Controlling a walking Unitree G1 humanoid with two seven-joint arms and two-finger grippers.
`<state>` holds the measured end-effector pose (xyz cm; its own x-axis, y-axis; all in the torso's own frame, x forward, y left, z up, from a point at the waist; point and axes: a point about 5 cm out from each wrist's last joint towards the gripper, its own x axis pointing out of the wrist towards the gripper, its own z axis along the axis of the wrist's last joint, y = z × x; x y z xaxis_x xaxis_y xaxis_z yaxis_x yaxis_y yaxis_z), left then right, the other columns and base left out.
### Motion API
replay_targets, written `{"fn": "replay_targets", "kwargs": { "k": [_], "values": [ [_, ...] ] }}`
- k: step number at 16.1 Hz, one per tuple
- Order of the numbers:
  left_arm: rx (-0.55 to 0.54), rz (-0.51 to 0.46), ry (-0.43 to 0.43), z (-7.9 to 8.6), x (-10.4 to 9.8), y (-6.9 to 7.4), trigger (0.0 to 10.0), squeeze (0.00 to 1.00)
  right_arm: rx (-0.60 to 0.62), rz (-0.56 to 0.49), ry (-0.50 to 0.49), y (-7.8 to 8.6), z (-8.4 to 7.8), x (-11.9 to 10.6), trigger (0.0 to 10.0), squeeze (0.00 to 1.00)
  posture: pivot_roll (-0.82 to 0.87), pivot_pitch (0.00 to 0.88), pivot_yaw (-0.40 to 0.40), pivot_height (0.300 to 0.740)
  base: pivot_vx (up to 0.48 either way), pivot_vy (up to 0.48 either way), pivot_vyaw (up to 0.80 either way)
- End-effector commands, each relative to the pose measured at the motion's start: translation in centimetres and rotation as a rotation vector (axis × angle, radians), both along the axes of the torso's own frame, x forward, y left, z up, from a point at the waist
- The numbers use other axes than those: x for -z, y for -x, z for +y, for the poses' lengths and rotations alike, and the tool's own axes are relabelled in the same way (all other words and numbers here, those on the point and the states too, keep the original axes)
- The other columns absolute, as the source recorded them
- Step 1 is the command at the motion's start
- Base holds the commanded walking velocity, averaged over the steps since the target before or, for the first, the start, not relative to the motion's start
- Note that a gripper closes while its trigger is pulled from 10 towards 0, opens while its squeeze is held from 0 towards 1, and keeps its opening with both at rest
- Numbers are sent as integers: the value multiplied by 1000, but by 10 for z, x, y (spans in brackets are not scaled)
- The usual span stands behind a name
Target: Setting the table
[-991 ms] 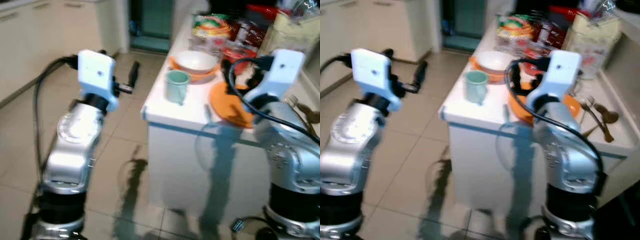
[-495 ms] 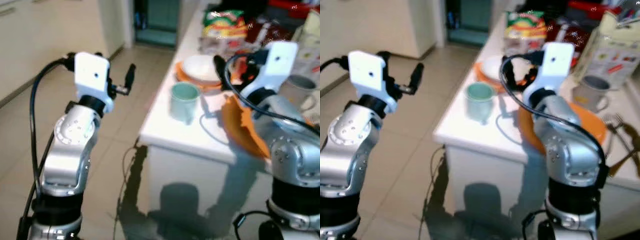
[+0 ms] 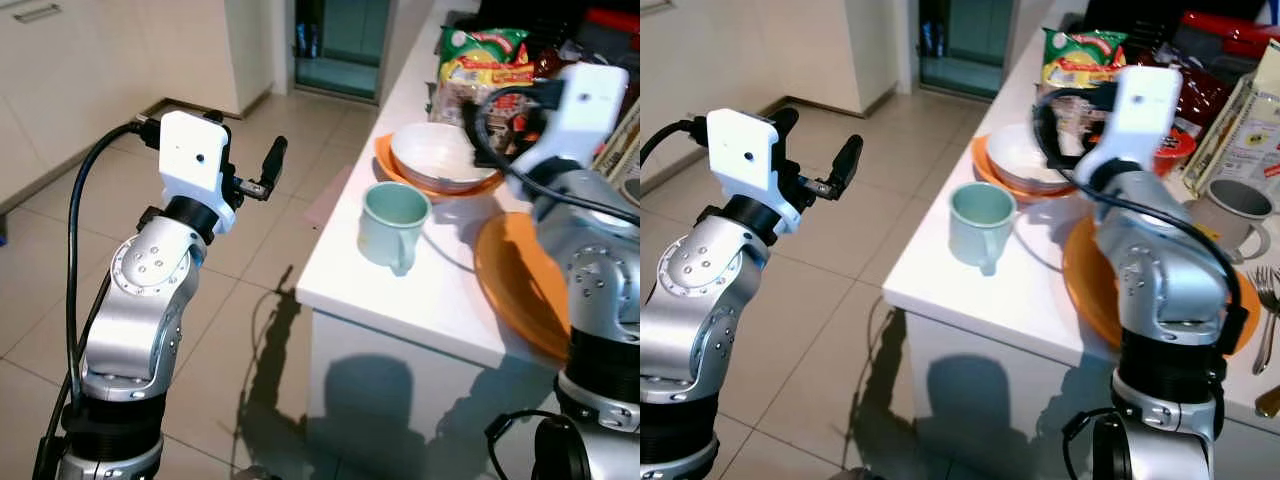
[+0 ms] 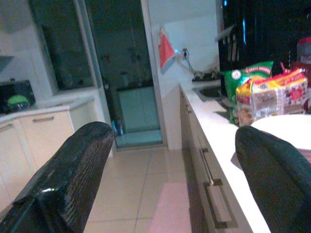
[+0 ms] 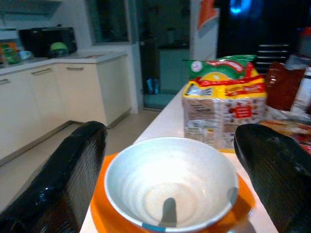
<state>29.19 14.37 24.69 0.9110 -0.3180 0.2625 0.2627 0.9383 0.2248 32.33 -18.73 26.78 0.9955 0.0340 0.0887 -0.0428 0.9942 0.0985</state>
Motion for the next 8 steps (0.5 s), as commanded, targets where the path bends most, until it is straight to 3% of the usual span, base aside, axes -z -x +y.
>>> {"fn": "replay_targets", "kwargs": {
  "k": [1, 4, 6, 8],
  "values": [
    [51, 10, -5, -7, 1, 3, 10000, 0, 18, 17, 0, -4, -6, -3, 10000, 1000, 28, 18, -39, 740, 0, 0, 0],
    [64, 10, -4, -8, 1, 3, 10000, 0, 7, 44, 3, -7, -6, -1, 10000, 1000, 25, 17, -40, 740, 0, 0, 0],
    [101, 21, -11, -10, 2, 6, 10000, 0, -15, 130, 8, -16, -5, 9, 10000, 1000, 24, 17, -41, 740, 0, 0, 0],
    [236, 48, -37, -16, 4, 13, 10000, 0, -14, 211, 10, -36, -8, 23, 10000, 1000, 20, 17, -38, 740, 0, 0, 0]
  ]
}}
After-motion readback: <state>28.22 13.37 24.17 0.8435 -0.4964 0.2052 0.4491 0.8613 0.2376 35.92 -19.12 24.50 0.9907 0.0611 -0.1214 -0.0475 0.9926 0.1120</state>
